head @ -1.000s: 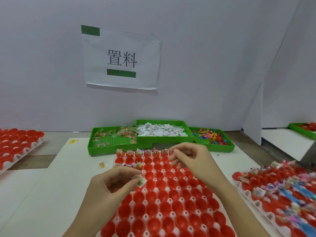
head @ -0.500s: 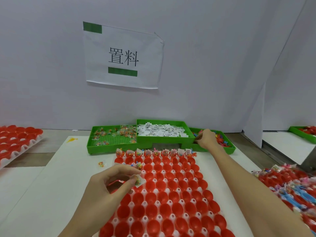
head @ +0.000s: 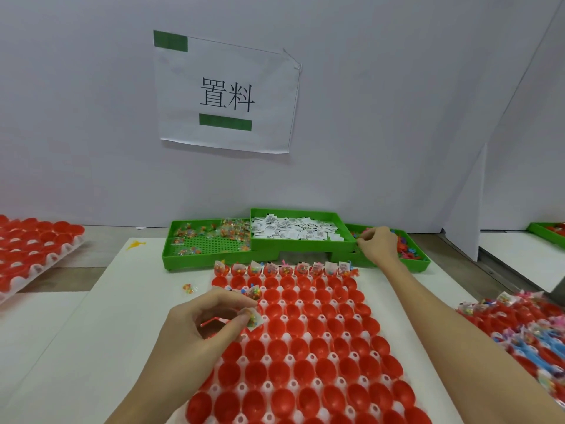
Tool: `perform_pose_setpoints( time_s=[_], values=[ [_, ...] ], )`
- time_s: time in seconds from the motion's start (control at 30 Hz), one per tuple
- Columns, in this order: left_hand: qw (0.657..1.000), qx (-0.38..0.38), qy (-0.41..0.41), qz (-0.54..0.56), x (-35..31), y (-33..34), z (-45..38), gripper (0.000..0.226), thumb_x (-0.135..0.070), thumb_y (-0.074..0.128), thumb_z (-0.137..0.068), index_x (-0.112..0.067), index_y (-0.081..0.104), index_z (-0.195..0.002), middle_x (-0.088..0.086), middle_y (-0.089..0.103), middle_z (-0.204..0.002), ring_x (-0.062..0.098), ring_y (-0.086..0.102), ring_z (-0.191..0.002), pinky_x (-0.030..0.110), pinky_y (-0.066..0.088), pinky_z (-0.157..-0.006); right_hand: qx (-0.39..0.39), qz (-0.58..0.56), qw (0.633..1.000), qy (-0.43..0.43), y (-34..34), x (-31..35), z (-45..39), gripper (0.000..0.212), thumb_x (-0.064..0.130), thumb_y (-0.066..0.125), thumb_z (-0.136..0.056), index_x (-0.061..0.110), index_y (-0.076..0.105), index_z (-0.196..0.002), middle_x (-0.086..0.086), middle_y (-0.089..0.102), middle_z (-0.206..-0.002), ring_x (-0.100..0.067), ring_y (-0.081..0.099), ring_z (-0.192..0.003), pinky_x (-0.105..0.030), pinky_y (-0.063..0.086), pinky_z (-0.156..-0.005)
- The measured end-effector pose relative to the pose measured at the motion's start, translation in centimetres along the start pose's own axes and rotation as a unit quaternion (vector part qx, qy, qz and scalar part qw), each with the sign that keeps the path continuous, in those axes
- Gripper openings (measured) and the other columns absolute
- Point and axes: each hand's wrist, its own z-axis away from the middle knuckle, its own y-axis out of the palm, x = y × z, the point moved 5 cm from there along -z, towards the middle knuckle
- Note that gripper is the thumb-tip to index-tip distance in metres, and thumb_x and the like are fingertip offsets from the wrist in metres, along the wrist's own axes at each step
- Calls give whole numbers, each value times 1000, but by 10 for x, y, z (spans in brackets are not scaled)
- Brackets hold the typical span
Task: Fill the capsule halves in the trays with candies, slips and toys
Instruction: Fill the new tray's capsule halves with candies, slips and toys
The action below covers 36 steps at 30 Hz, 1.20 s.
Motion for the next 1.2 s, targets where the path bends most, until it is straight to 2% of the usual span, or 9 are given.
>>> perform_pose_setpoints(
  time_s=[0.17,0.23,0.33,0.47,0.63,0.77,0.9,1.07,1.2],
  values=[
    [1000,-8,1,21,-7,0,3,24,-10,82,-82,-32,81,-92,-3,80,-93,11,75,-84,16,58,-76,-80,-146,986,-2,-32,16,30,19,15,72,-91,5,78,-106,-11,77,-103,-15,65,-86,-27,48,-81],
    [999,-8,4,36,-10,0,4,24,-13,83,-80,-33,81,-93,-1,80,-93,13,76,-86,16,58,-78,-64,-205,976,-23,-44,32,55,13,18,75,-90,13,79,-100,-5,78,-96,-12,66,-82,-27,50,-77],
    [999,-8,17,37,-13,2,4,21,-16,84,-77,-33,82,-91,-2,80,-92,14,77,-87,17,58,-79,64,-278,955,-86,-51,62,113,10,17,76,-88,27,78,-90,8,77,-86,-7,70,-80,-19,52,-71],
    [999,-9,44,25,-14,3,6,16,-25,83,-75,-32,83,-90,-4,80,-93,14,77,-89,19,59,-82,247,-253,914,-200,-49,103,194,13,17,77,-88,29,81,-92,10,79,-91,-5,74,-86,-15,56,-75],
    [995,-17,94,-9,-14,6,7,17,-20,82,-78,-31,83,-91,0,76,-95,19,75,-91,23,60,-81,324,-197,891,-251,-32,127,242,10,12,75,-89,20,81,-94,4,78,-85,-10,74,-81,-29,61,-80],
    [993,-30,110,-16,-12,5,7,14,-25,81,-78,-31,82,-90,1,74,-94,20,75,-88,25,60,-80,341,-201,879,-267,-31,125,246,11,18,70,-95,22,80,-96,2,77,-85,-15,73,-80,-35,61,-79],
    [992,-42,120,-22,-12,8,10,15,-24,82,-77,-31,81,-90,-2,77,-90,18,76,-86,23,59,-78,361,-222,865,-270,-29,122,244,9,29,78,-90,25,78,-97,4,77,-90,-13,74,-84,-30,61,-80],
    [998,-17,61,-17,-7,15,11,19,-29,81,-83,-38,78,-99,-10,79,-94,13,76,-90,21,59,-80,347,-224,872,-263,-26,112,231,9,21,83,-86,19,78,-93,2,79,-87,-14,76,-80,-26,60,-75],
    [965,67,122,-221,-6,19,12,23,-52,65,-93,-42,74,-112,-29,70,-109,-2,64,-109,15,50,-93,312,-228,894,-226,-25,100,208,10,20,83,-85,17,79,-93,-1,79,-85,-17,76,-80,-34,62,-80]
  ],
)
